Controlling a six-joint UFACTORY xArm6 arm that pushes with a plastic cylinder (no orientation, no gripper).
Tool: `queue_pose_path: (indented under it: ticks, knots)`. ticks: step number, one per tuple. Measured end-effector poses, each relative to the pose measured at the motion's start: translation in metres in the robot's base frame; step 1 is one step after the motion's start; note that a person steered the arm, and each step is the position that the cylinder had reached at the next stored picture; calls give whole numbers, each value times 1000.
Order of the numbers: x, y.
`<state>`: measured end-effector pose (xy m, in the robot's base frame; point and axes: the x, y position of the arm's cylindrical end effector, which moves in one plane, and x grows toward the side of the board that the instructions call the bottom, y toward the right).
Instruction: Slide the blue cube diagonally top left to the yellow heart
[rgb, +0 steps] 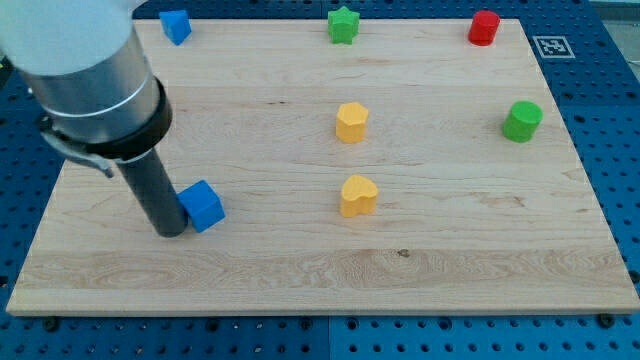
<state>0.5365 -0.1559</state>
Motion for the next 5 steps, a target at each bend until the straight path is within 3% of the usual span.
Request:
queue_pose_path:
  ticks: [5]
  knots:
    - [-21, 67]
